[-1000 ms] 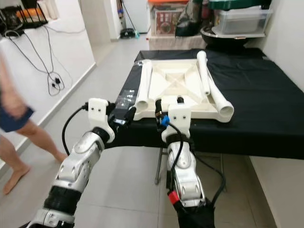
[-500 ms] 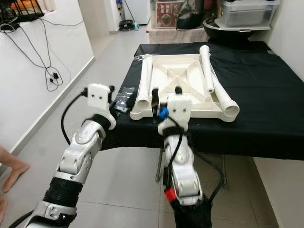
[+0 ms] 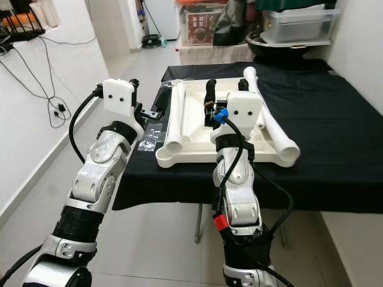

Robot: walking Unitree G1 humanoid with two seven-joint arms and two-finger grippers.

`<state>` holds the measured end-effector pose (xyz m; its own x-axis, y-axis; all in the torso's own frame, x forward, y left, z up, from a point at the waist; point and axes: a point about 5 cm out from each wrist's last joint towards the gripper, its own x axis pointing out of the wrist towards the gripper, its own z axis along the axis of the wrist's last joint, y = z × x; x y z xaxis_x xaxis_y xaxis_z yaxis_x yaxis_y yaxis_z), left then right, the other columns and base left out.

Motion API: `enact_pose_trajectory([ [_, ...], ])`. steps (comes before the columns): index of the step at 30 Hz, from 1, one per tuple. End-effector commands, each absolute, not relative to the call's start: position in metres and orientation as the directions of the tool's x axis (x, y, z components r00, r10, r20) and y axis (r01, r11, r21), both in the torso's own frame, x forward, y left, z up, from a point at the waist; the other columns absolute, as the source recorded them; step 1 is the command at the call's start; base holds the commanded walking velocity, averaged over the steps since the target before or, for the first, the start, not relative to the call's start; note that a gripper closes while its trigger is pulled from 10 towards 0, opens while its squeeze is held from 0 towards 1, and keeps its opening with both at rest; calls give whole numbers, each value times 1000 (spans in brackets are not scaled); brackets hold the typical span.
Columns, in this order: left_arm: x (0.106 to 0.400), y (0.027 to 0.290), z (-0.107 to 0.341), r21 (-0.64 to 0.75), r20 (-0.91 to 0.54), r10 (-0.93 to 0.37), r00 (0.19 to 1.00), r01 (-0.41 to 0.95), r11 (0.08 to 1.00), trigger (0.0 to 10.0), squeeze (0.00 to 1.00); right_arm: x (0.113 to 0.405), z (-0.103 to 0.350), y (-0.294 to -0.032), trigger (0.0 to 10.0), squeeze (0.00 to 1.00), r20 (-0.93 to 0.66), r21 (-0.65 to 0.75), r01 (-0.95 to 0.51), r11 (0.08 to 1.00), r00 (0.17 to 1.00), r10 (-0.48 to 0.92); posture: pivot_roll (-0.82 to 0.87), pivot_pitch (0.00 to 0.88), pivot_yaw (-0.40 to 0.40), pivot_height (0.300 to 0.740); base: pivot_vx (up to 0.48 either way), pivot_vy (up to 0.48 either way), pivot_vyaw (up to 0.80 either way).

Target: Building children table

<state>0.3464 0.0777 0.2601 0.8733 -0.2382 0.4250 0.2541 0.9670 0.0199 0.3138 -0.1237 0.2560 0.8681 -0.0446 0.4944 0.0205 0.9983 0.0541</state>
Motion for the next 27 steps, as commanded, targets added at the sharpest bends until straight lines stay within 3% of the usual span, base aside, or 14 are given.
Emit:
enact_pose_trajectory([
  [1,350,75,262,9,425,-232,875,252,968,10000,0,313,251,-124,10000,0,473,55,27,998,879,-50,33,0,82,740,394,0,0],
  [14,369,70,272,-41,420,-215,882,255,966,10000,0,313,251,-122,10000,0,468,60,34,998,882,-59,22,0,99,740,61,0,0],
  [20,386,70,251,-93,300,-249,921,288,953,10000,0,312,254,-119,10000,0,473,69,39,997,879,-67,15,0,114,740,0,0,0],
  [21,389,60,234,-129,196,-277,941,305,944,10000,0,312,250,-120,10000,0,460,70,47,996,885,-74,21,0,121,740,0,0,0],
  [27,381,32,210,-135,75,-283,956,291,947,10000,0,315,246,-122,10000,0,442,67,61,996,893,-84,11,6,138,740,0,0,0],
])
